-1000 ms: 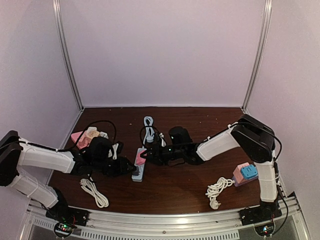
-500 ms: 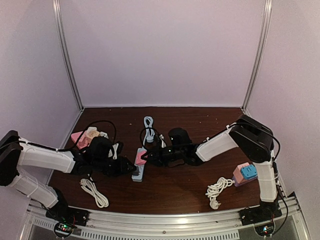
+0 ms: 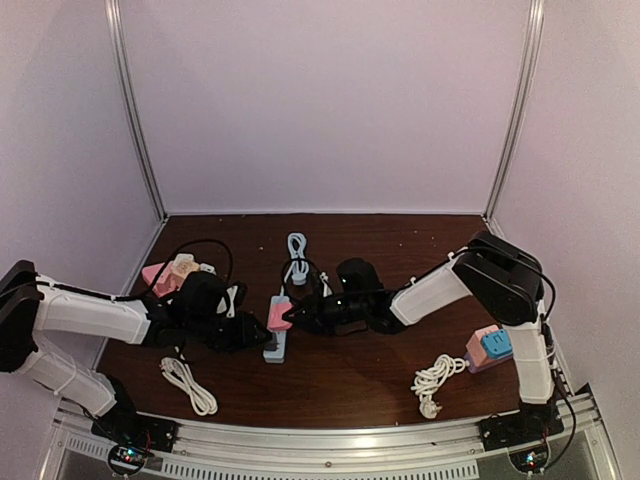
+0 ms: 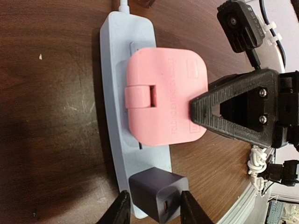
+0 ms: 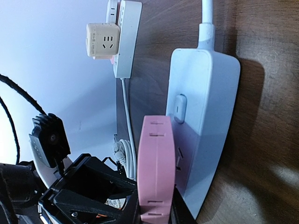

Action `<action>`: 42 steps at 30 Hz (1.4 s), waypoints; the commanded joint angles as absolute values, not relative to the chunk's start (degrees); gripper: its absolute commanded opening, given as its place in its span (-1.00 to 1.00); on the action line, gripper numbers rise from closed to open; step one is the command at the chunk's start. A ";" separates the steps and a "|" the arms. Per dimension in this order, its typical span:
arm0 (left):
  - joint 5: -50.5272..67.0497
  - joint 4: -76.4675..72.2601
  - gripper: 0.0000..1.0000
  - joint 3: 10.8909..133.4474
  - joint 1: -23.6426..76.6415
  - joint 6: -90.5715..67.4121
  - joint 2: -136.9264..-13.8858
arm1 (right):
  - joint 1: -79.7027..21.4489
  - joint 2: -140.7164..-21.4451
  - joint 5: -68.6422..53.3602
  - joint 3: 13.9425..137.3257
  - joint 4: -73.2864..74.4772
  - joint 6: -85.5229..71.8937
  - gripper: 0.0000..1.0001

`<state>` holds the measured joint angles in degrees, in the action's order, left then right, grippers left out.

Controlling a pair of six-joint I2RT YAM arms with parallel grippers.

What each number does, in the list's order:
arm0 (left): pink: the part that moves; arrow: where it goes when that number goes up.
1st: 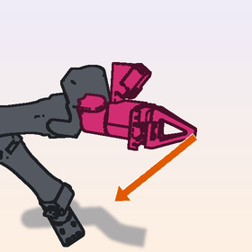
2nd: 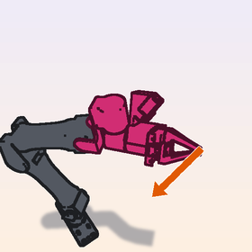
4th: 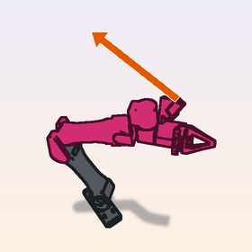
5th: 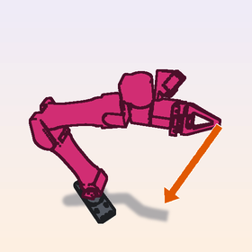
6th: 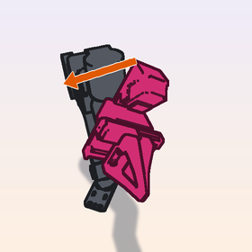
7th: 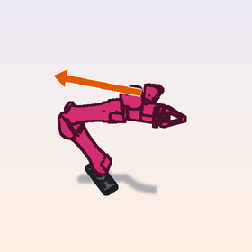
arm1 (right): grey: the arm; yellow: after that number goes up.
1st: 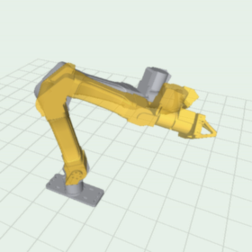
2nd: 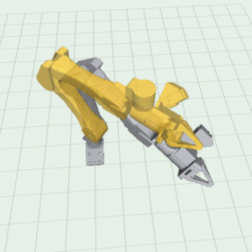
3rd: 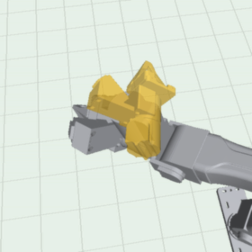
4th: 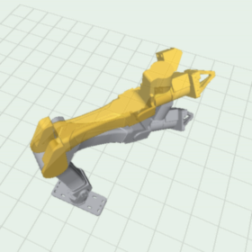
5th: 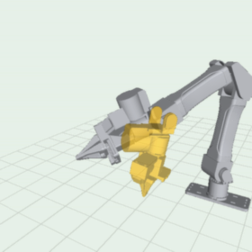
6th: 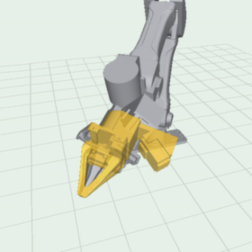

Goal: Pull the plug off the socket

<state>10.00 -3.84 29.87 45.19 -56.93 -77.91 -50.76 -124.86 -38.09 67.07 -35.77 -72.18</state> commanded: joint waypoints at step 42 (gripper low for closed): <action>7.82 15.14 -0.16 38.35 45.24 -51.70 -79.21 | -49.92 -124.89 -40.26 67.76 -50.41 -77.89 -1.00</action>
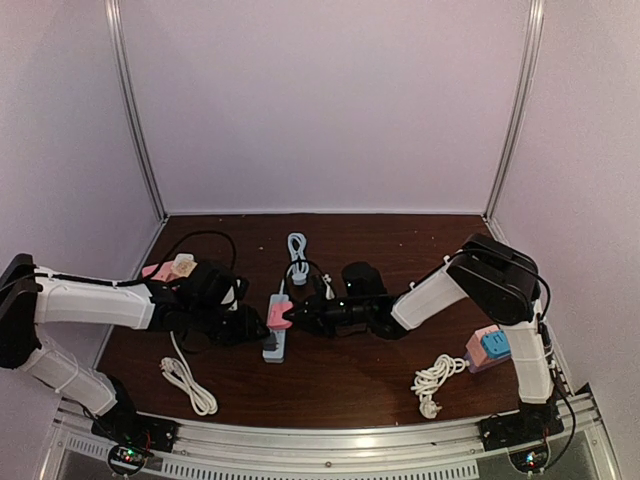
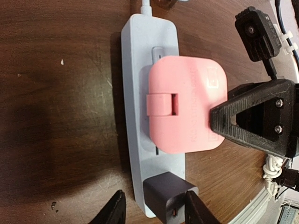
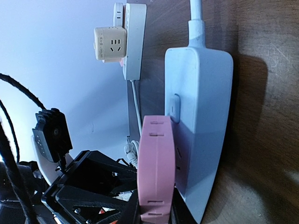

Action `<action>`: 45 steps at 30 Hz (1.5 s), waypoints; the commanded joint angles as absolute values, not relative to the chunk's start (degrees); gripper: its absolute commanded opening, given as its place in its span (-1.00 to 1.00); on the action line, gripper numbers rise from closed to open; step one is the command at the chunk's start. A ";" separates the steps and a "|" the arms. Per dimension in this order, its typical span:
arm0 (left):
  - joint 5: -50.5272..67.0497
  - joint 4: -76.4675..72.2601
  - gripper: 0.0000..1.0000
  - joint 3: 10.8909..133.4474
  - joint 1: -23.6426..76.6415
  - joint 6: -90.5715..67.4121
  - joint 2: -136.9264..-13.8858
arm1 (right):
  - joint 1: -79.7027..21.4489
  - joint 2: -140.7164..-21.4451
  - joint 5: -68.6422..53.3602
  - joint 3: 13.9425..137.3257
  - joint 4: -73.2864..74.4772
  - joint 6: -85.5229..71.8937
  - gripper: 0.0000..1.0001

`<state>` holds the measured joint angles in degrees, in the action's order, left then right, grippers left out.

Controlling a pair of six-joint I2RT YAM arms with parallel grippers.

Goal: Pull the plug off the socket

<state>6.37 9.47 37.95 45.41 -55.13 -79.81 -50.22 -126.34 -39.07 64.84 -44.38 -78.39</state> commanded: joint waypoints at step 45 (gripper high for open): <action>5.12 29.39 -0.24 47.07 45.86 -45.33 -87.46 | -43.99 -116.50 -39.07 67.33 -38.33 -68.04 -1.00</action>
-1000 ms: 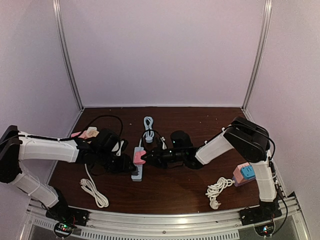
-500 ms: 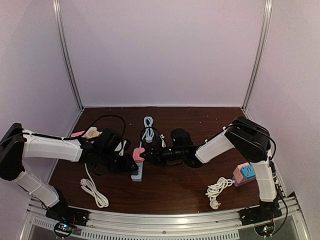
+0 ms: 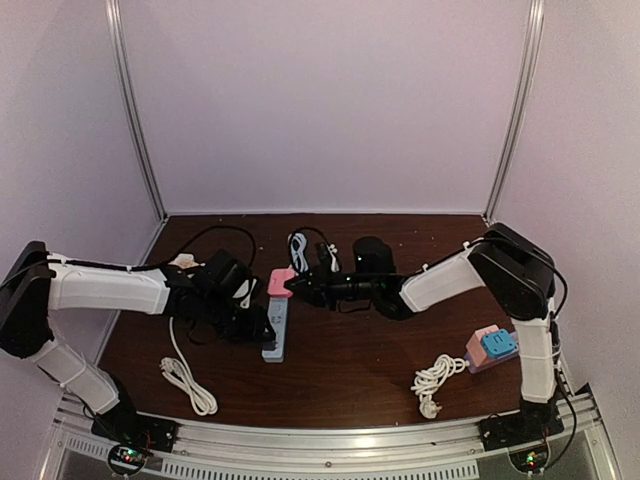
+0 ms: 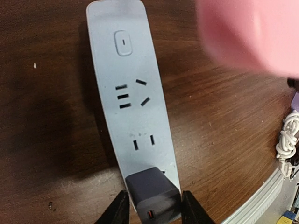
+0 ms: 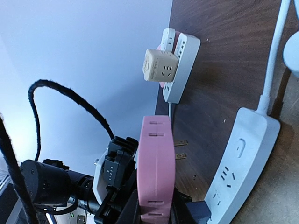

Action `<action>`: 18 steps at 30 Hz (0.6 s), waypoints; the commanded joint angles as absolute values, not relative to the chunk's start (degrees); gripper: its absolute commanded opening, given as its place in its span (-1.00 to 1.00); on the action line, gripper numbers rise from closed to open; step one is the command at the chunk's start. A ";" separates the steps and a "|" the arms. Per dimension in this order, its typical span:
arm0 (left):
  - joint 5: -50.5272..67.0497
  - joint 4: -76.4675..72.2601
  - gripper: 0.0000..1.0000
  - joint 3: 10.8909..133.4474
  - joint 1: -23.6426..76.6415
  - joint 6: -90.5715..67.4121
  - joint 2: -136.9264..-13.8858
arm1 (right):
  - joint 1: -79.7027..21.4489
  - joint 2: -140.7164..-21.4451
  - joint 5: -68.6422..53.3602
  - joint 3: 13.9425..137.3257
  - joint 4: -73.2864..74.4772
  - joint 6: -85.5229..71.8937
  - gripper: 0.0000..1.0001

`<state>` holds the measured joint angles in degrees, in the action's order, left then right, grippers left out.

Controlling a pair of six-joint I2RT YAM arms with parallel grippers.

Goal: Pull the plug off the socket

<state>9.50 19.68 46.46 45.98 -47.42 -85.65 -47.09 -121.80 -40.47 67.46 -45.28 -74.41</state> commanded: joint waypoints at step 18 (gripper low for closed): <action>2.88 28.00 0.38 61.46 44.48 -42.50 -87.76 | -32.33 -113.90 6.04 92.15 32.28 -25.16 -1.00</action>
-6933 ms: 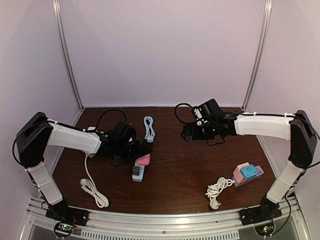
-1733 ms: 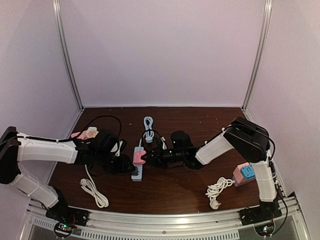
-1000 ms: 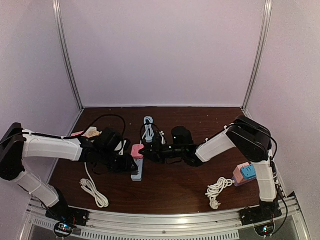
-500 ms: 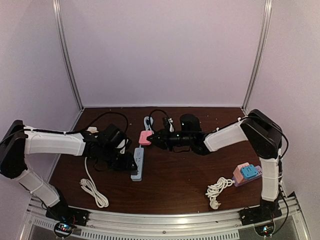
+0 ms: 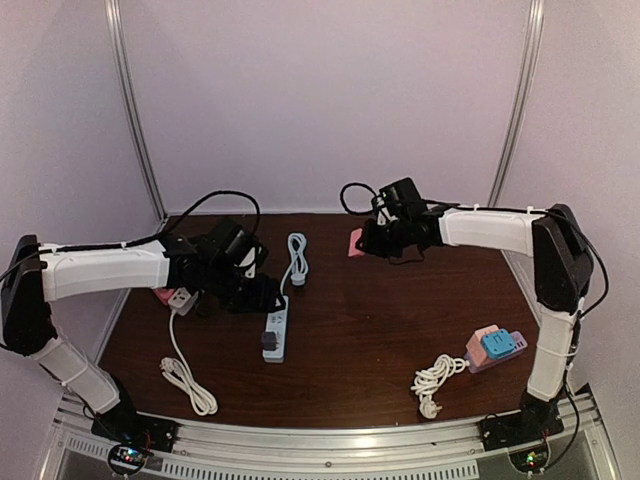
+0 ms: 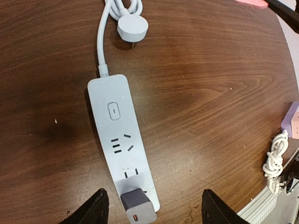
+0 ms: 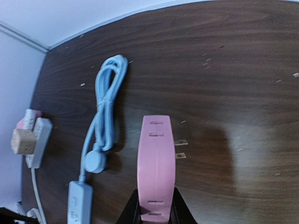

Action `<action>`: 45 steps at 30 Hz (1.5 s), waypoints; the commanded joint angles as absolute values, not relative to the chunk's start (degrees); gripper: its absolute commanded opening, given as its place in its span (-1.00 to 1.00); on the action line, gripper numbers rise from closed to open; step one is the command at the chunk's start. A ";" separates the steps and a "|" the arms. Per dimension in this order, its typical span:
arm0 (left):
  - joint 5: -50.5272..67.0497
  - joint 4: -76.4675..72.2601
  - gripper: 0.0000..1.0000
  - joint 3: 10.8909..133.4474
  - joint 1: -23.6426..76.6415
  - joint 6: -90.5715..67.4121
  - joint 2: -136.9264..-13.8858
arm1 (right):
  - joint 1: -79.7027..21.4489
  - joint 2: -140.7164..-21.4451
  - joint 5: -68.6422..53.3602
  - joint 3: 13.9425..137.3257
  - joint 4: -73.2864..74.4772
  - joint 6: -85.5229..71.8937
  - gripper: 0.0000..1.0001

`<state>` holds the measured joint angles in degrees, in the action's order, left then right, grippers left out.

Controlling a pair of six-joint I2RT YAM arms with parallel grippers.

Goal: Pull the plug off the socket

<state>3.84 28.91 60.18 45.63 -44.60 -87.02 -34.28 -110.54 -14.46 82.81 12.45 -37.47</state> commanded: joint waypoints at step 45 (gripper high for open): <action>3.08 24.86 0.52 61.44 42.19 -42.50 -88.11 | -26.42 -143.29 27.20 127.92 56.03 -9.74 -0.03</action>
